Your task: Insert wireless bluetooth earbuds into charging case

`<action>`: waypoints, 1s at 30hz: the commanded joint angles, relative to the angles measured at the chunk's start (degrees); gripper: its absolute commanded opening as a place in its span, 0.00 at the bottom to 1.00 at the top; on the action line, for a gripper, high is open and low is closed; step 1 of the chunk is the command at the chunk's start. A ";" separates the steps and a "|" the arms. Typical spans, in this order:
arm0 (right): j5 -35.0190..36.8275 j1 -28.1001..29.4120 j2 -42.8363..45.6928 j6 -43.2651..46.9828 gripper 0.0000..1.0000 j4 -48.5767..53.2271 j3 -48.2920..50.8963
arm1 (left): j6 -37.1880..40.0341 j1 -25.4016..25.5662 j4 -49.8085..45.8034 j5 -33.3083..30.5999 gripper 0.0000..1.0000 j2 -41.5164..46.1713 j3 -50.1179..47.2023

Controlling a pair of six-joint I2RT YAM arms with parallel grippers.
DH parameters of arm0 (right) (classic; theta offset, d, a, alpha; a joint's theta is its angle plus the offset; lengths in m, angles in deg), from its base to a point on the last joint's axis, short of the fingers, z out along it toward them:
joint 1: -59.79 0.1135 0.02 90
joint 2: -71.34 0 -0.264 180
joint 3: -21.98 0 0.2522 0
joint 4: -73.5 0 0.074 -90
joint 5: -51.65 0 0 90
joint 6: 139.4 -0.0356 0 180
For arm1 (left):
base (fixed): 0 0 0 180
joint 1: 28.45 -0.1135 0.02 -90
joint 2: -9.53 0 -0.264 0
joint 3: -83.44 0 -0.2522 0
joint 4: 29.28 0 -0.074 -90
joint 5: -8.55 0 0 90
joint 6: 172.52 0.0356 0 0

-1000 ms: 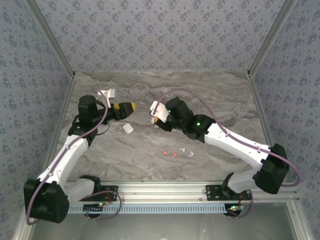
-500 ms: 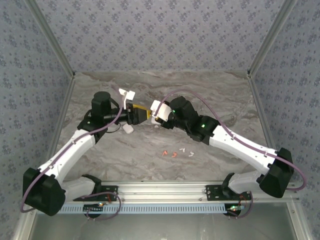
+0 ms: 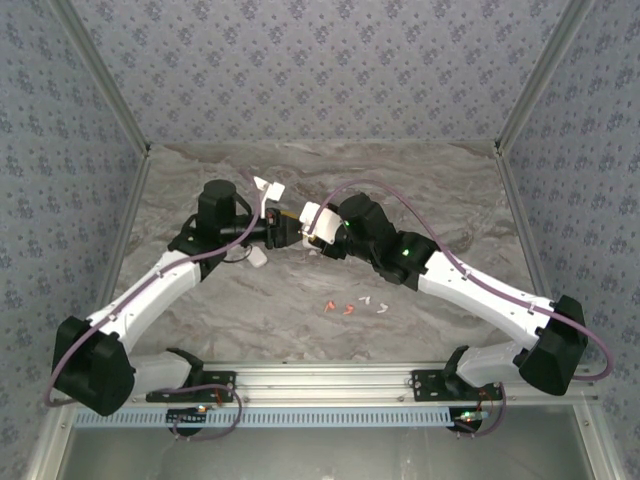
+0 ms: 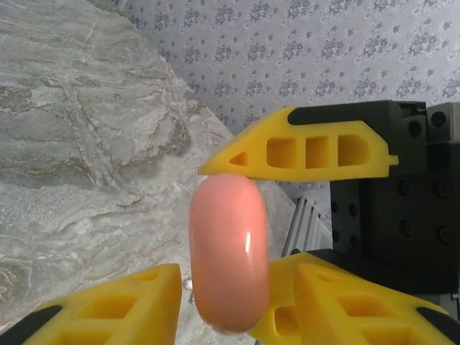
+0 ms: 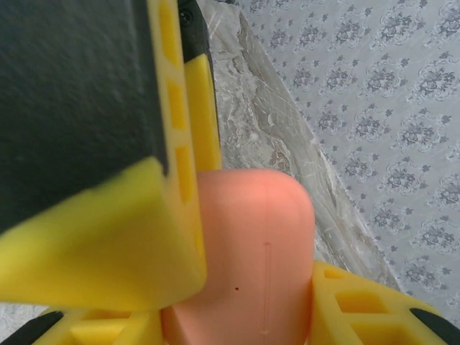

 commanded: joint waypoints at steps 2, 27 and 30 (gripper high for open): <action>-0.96 0.24 -0.27 -0.95 0.39 -0.87 -1.23 | 0.44 0.46 2.34 1.76 0.39 -0.36 2.40; -37.43 -20.26 11.01 -24.71 0.96 -4.63 5.98 | 1.37 1.05 22.11 -10.41 0.04 1.82 -6.66; -43.74 -24.34 11.67 -31.89 0.96 -9.30 7.75 | 2.67 2.24 28.93 -12.69 0.04 2.63 -9.66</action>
